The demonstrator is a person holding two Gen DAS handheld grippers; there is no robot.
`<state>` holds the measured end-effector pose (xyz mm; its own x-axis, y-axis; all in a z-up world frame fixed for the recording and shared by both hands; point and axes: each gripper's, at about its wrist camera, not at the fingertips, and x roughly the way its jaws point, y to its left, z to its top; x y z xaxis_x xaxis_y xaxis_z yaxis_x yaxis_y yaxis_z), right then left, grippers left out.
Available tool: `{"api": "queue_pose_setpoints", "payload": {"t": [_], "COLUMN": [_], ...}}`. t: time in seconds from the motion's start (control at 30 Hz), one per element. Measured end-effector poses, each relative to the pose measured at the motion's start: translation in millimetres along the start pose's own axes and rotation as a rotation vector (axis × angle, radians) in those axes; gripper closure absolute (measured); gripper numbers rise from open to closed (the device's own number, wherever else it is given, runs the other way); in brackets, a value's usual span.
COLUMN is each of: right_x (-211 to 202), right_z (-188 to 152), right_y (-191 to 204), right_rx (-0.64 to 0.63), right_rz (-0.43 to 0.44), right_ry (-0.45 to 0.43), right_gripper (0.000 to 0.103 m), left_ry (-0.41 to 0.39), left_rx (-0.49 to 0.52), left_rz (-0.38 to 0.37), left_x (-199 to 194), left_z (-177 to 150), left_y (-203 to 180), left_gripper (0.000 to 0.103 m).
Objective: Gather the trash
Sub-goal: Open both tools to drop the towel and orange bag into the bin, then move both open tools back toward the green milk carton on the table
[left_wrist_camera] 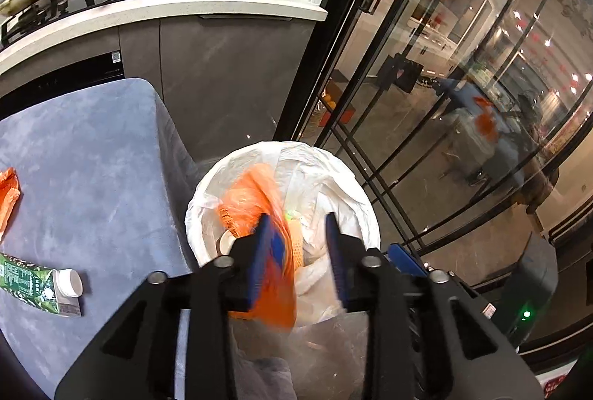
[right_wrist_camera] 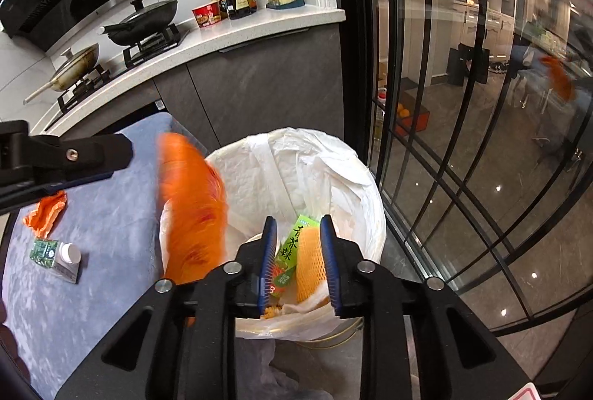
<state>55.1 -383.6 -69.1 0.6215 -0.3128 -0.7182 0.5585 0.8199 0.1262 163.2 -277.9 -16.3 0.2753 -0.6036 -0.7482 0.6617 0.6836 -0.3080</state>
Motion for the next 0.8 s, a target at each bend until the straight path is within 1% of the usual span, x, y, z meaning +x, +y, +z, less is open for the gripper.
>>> {"api": "queue_pose_setpoints", "payload": {"t": [0.27, 0.33, 0.5, 0.57, 0.6, 0.67, 0.8], "right_x": [-13.2, -15.6, -22.5, -26.3, -27.4, -31.6, -38.7], "right_z": [4.0, 4.6, 7.5, 8.0, 7.9, 7.2, 6.9], "right_y": [4.2, 5.4, 10.9, 15.6, 17.8, 22.3, 31.4], "right_rx": [-0.006, -0.007, -0.015, -0.021, -0.025, -0.032, -0.046], "right_rz": [0.008, 0.011, 0.021, 0.029, 0.033, 0.038, 0.055], "right_ry": [-0.030, -0.036, -0.053, -0.060, -0.064, -0.071, -0.078], "right_gripper": [0.069, 0.064, 0.062, 0.059, 0.056, 0.055, 0.055], "left_ry": [-0.035, -0.043, -0.066, -0.073, -0.076, -0.082, -0.100], "left_rx": [0.004, -0.004, -0.022, -0.031, -0.034, -0.045, -0.055], "left_rz": [0.027, 0.034, 0.064, 0.081, 0.091, 0.129, 0.171], "left_x": [-12.0, -15.3, -28.0, -34.0, -36.1, -42.2, -53.6], "left_z": [1.5, 1.4, -1.5, -3.3, -4.2, -7.0, -12.4], "left_y": [3.3, 6.9, 19.5, 25.1, 28.2, 36.2, 48.5], "left_gripper": [0.053, 0.047, 0.046, 0.046, 0.045, 0.040, 0.039]}}
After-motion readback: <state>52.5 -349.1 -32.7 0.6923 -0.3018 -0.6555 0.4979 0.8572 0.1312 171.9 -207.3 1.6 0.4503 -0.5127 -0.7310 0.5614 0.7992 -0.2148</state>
